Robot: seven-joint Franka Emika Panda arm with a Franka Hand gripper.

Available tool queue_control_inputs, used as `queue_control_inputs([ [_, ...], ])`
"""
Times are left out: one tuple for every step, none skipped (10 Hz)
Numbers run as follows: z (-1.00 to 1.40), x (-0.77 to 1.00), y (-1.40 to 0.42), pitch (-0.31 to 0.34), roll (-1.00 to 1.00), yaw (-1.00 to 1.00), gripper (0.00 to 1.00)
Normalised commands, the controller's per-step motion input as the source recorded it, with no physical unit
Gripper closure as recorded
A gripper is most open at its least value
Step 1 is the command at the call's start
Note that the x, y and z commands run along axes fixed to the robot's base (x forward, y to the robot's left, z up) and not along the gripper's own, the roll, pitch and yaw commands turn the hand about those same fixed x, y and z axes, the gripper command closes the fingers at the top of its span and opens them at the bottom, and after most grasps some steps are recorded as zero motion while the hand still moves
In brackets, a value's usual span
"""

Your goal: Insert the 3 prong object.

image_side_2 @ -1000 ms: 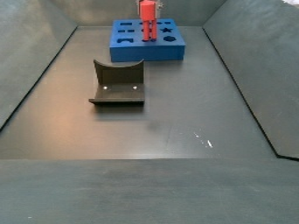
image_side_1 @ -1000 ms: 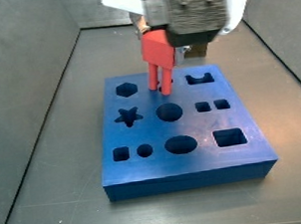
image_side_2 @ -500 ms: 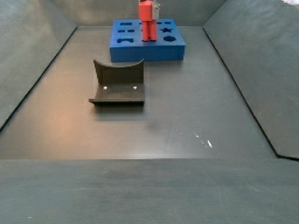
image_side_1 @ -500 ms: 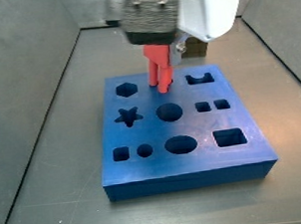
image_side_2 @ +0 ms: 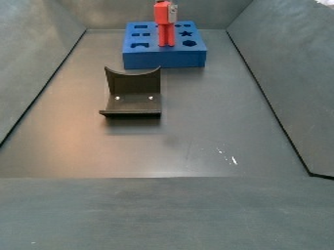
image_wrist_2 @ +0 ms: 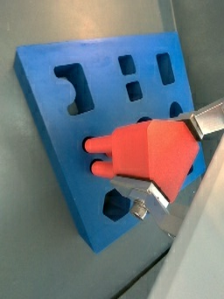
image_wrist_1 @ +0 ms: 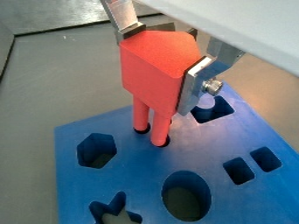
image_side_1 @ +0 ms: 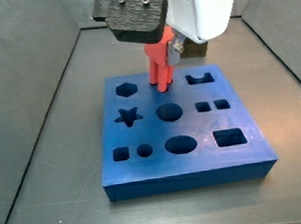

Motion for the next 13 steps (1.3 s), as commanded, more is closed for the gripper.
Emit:
queue_control_inputs([
  [-0.40, 0.04, 0.04, 0.000, -0.02, 0.10, 1.00],
  [-0.39, 0.02, 0.00, 0.000, -0.04, 0.07, 1.00],
  [-0.35, 0.01, 0.00, 0.000, -0.09, 0.07, 1.00],
  [-0.33, 0.03, 0.00, 0.000, -0.13, 0.10, 1.00],
  [-0.34, 0.03, 0.00, 0.000, -0.13, 0.11, 1.00],
  [-0.35, 0.05, 0.00, 0.000, -0.10, 0.15, 1.00],
  [-0.35, 0.03, 0.00, 0.000, -0.07, 0.18, 1.00],
  [-0.34, 0.00, 0.00, 0.000, -0.07, 0.19, 1.00],
  [-0.33, 0.00, 0.00, 0.000, -0.08, 0.17, 1.00],
  [-0.31, 0.00, 0.00, 0.000, -0.09, 0.12, 1.00],
  [-0.30, 0.00, 0.00, 0.000, -0.09, 0.03, 1.00],
  [-0.28, 0.00, 0.00, 0.000, -0.09, 0.00, 1.00],
  [-0.27, 0.01, 0.00, 0.000, -0.07, -0.01, 1.00],
])
